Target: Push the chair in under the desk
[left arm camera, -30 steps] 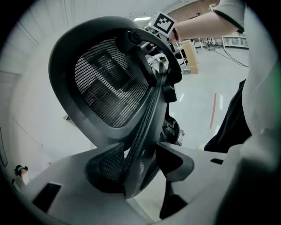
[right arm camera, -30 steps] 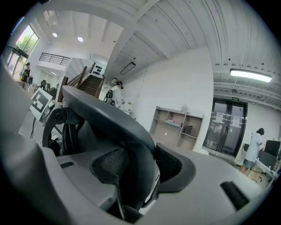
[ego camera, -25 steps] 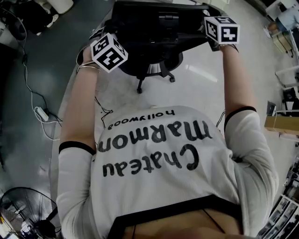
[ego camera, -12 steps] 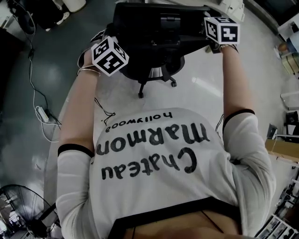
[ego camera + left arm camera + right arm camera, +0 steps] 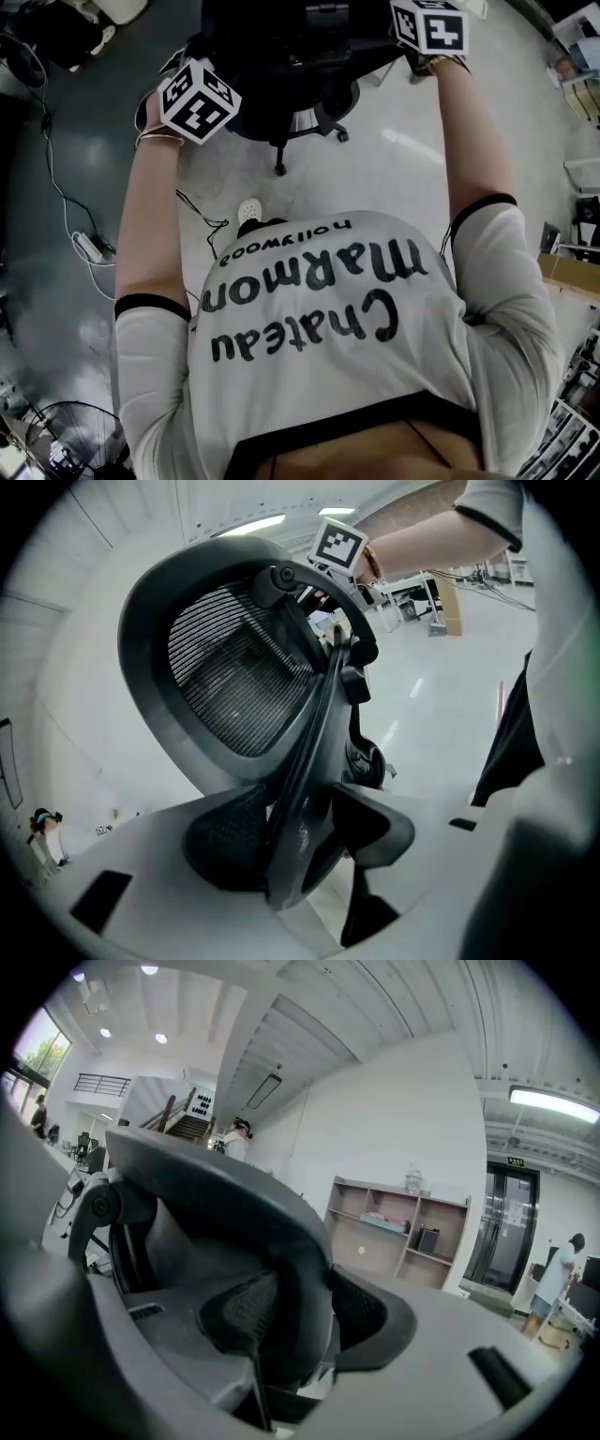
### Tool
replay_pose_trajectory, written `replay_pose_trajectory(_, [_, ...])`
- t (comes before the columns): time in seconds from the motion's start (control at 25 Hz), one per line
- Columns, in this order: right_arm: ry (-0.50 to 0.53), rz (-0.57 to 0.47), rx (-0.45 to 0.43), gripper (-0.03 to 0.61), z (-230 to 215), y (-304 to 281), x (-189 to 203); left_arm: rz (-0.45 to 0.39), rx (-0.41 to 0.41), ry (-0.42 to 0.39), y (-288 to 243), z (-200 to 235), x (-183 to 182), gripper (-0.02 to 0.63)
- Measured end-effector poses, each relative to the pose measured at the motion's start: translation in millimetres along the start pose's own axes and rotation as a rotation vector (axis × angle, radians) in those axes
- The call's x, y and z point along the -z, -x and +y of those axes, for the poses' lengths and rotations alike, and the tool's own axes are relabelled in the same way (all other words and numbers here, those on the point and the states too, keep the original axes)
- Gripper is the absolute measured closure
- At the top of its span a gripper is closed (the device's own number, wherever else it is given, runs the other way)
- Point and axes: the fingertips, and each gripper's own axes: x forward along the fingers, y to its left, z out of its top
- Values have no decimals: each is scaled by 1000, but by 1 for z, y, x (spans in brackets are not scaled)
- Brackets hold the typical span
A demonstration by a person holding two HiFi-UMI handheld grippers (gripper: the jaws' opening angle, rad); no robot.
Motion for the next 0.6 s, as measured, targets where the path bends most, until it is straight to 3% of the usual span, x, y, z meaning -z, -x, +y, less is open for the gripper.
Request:
replay_pose_trajectory(0.28, [32, 72, 32, 410, 21, -35, -14, -21, 53, -32, -28, 50, 34, 387])
replay_pose_trajectory(0.48, [2, 123, 115, 402, 66, -83, -36, -58, 121, -76, -51, 114, 91, 387])
replay_pose_trajectory(0.6, [-7, 124, 190, 402, 78, -87, -42, -66, 153, -97, -59, 130, 107, 385])
